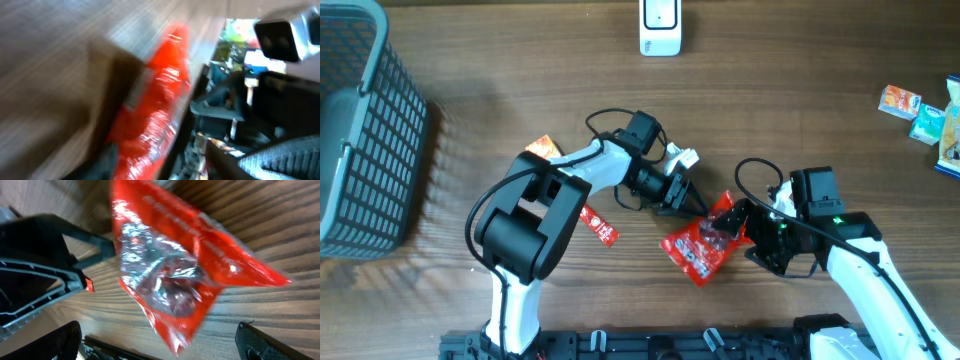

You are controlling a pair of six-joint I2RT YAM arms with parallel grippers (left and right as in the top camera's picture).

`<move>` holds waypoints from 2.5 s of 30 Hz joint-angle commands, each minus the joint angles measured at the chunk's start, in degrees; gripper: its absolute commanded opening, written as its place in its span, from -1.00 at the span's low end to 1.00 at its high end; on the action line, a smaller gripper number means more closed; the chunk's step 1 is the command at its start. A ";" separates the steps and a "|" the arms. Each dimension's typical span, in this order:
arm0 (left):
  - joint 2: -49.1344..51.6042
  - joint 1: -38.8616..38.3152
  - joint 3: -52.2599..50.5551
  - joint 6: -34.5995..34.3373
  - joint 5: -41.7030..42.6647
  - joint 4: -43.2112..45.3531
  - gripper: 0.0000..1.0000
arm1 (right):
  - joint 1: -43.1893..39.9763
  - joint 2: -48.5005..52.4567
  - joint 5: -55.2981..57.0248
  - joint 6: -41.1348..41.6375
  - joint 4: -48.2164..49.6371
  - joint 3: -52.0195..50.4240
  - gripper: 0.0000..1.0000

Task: Scan the item barcode

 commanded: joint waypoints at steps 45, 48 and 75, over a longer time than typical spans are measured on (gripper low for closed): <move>0.37 -6.73 0.07 -11.54 -2.73 0.35 -0.03 | -0.76 0.26 -2.97 1.62 15.56 -5.20 0.46; 0.37 -4.07 0.07 -11.54 -2.71 -0.81 0.01 | -0.76 0.28 -0.26 1.66 15.78 -4.98 0.28; 0.33 2.80 0.04 -11.52 -6.19 -10.95 -0.09 | 2.10 18.32 -8.02 2.71 23.98 -5.29 -0.91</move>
